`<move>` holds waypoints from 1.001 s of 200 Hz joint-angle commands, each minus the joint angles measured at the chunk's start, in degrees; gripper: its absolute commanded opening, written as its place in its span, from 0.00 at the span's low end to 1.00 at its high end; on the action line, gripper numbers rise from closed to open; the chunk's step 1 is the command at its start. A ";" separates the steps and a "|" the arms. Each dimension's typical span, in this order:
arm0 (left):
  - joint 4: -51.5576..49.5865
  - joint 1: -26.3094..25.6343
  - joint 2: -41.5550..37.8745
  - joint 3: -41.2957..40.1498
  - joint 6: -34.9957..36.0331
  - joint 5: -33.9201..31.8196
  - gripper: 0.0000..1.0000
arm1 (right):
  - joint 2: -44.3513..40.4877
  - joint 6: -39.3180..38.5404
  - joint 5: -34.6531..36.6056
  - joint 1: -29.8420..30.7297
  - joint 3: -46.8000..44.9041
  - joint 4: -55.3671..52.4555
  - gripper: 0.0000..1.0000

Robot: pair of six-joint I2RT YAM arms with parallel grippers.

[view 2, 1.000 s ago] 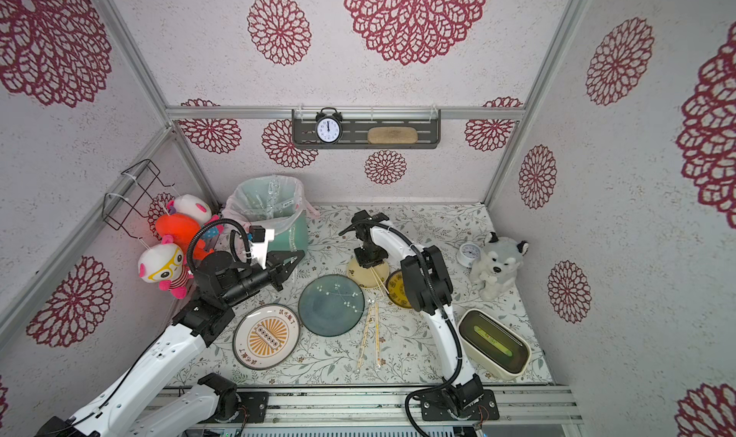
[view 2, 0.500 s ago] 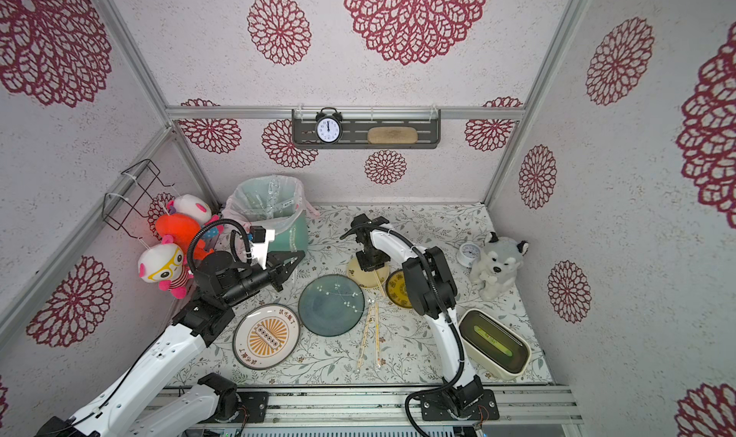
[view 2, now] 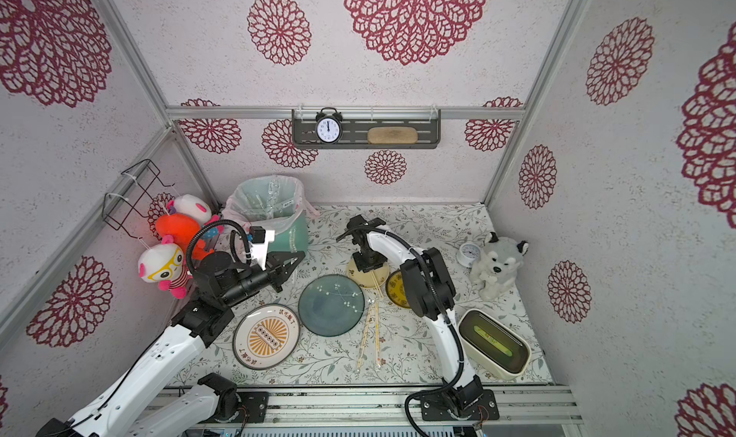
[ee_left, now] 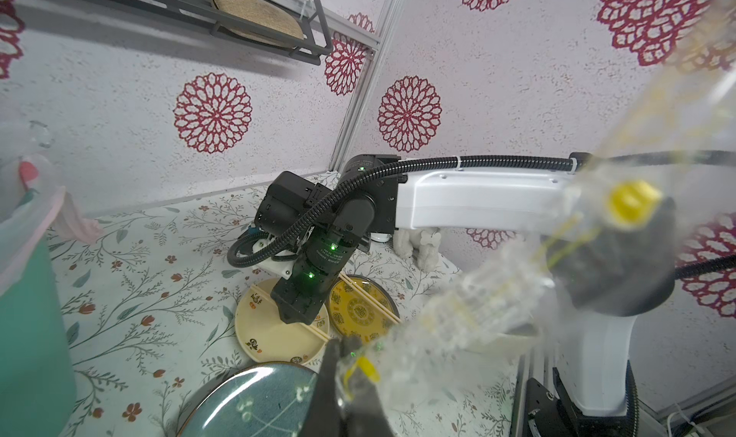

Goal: Remove the packaging of disposable chopsticks
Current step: Place the disposable chopsticks on the plate, then place the packet bag in the trash bin.

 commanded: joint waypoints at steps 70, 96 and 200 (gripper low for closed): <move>-0.26 0.17 -1.33 1.86 1.46 -5.85 0.00 | -7.29 -0.64 -0.90 -0.12 -0.70 3.13 0.85; -9.33 2.21 1.53 9.90 3.57 -23.31 0.00 | -13.64 0.35 1.40 -0.03 -6.71 10.08 0.82; -53.17 17.49 50.68 70.56 5.72 -34.62 0.00 | -42.52 2.23 -2.07 0.55 -37.85 34.35 0.87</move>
